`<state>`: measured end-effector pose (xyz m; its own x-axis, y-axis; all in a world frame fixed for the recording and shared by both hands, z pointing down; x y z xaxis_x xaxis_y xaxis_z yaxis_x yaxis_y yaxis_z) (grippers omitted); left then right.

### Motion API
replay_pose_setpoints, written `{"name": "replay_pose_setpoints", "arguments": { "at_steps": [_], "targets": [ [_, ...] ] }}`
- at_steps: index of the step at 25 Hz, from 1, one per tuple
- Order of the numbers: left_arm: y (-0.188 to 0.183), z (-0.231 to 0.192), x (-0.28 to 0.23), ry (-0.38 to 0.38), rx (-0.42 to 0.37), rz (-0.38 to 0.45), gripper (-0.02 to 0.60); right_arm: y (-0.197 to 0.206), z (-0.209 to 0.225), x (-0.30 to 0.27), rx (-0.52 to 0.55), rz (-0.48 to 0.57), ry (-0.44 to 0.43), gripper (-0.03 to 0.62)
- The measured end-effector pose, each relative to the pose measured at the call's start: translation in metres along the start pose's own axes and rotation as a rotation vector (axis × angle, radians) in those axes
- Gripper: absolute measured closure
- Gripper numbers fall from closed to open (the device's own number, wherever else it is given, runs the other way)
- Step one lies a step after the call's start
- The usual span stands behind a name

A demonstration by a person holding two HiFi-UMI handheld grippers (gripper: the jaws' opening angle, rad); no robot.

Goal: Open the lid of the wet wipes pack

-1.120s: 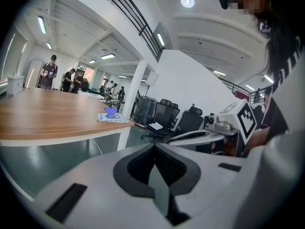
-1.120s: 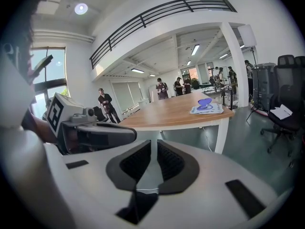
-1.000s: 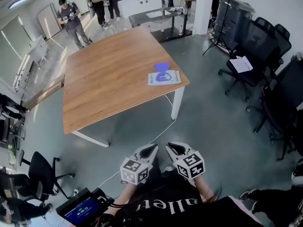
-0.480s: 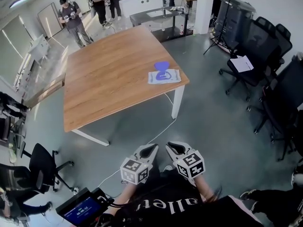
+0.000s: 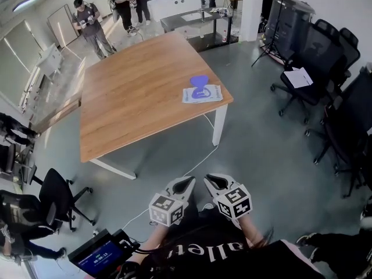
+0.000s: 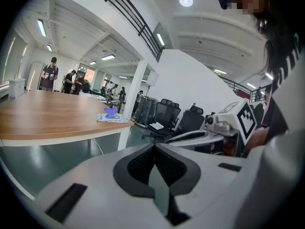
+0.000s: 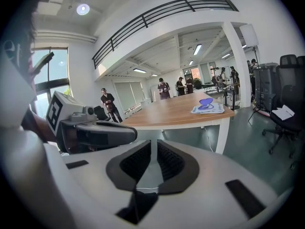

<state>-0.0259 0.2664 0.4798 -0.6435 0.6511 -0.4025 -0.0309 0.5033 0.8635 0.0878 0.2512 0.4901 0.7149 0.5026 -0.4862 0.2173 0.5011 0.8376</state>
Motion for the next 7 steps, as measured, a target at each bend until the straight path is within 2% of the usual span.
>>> {"name": "replay_pose_setpoints", "arguments": {
  "at_steps": [7],
  "targets": [
    [-0.0031, 0.0003, -0.0009, -0.013, 0.002, 0.002, 0.578, -0.0021, 0.0054, 0.0044, -0.005, 0.01, 0.003, 0.548]
  ]
}}
Point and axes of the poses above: the fingertips, and each gripper's own axes: x backward along the fingers, z to its right, y out of its underside, the point moved 6 cm from there along x, backward along the fingers, and after that the axes turned 3 degrees about -z, right-handed, at the moved point
